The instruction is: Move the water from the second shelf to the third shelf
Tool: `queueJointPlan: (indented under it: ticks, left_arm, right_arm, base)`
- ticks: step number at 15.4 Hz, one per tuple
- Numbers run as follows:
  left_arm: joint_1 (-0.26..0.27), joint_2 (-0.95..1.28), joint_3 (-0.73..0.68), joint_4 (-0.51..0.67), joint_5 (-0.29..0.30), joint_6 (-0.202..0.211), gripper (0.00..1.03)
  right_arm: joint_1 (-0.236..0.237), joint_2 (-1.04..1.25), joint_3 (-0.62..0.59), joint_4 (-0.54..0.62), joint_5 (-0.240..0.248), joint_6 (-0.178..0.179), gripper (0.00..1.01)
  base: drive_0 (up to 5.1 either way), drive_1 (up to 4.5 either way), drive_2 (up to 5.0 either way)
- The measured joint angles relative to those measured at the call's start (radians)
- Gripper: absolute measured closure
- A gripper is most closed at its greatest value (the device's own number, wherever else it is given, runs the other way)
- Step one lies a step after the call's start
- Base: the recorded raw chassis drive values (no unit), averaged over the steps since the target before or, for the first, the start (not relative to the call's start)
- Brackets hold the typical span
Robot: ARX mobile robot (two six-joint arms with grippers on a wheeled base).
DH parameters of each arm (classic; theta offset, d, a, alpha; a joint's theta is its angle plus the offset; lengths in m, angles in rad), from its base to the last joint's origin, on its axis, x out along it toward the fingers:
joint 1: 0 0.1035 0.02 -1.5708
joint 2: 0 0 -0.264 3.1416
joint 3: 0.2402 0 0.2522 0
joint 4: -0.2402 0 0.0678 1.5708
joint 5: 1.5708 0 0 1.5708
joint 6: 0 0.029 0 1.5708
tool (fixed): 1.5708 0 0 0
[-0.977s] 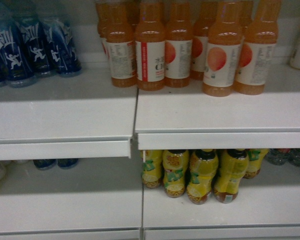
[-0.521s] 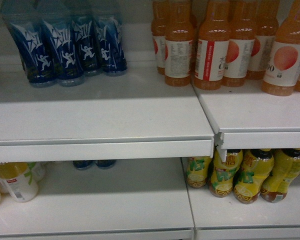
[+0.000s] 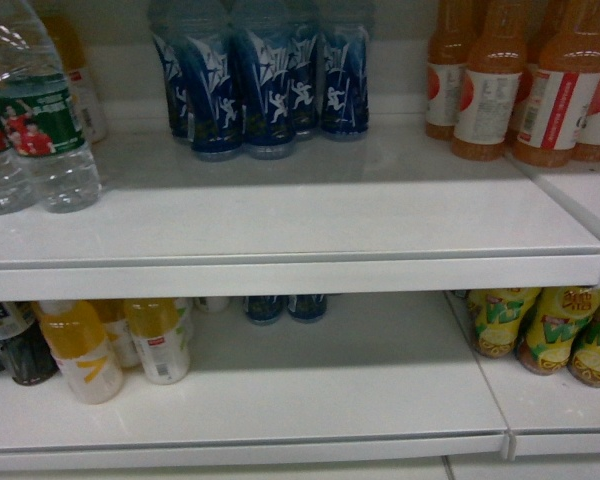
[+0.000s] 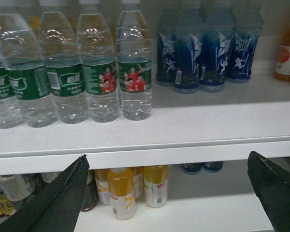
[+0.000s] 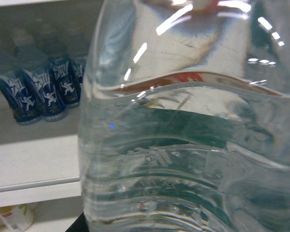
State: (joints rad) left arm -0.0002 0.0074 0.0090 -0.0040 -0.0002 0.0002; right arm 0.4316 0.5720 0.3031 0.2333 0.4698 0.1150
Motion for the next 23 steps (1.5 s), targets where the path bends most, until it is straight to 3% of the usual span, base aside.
queueJointPlan:
  ticks: [23]
  left_arm:
    - [0.000,0.000,0.000,0.002,0.000,0.000,0.05]
  right_arm:
    - [-0.001,-0.002,0.000,0.000,0.001,-0.001,0.59]
  base:
    - [-4.9,2.51,2.5]
